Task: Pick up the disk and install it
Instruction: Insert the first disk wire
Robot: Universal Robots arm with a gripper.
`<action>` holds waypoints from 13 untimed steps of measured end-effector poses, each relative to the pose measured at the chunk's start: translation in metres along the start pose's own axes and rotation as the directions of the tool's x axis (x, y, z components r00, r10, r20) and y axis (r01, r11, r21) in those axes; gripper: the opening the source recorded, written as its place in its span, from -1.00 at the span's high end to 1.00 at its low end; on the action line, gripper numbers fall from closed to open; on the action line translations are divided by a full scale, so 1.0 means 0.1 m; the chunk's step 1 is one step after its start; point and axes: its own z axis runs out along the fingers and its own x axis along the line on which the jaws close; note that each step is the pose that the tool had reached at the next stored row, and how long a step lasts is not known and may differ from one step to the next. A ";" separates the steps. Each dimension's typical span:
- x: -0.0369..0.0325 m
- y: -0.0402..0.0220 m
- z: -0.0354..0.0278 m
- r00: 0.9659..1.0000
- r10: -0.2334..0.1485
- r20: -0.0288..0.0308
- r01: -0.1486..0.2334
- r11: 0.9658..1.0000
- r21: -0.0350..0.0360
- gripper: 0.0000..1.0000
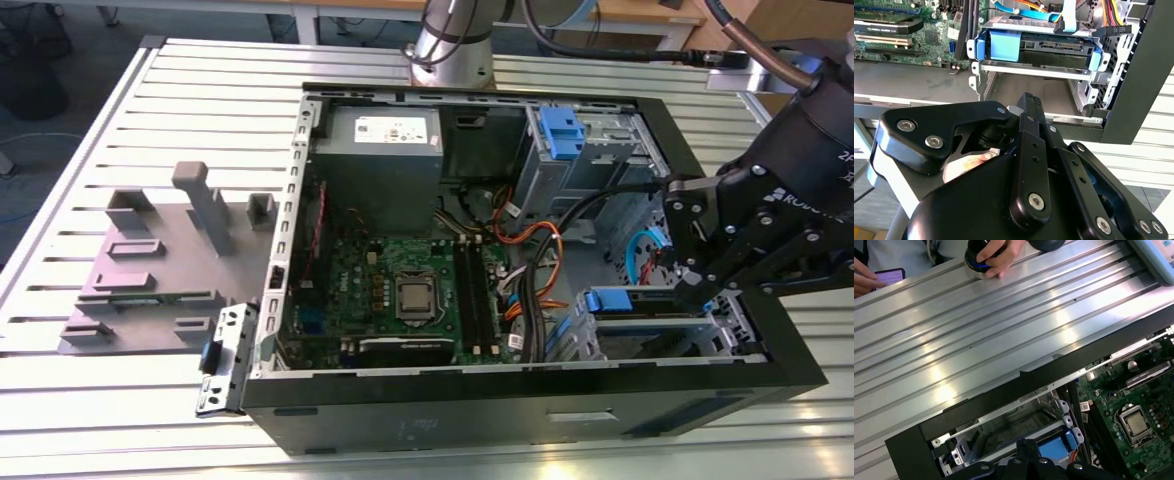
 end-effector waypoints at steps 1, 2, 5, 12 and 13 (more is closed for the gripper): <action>0.000 0.000 0.000 1.000 0.000 0.000 0.000 1.000 0.000 0.79; 0.000 0.000 0.000 1.000 0.000 0.000 0.000 1.000 -0.001 0.79; 0.000 0.000 0.001 1.000 -0.001 -0.001 0.001 1.000 -0.002 0.79; 0.000 0.000 0.002 1.000 -0.003 -0.003 0.003 1.000 -0.006 0.79; 0.000 0.000 0.002 1.000 -0.003 -0.003 0.003 1.000 -0.006 0.79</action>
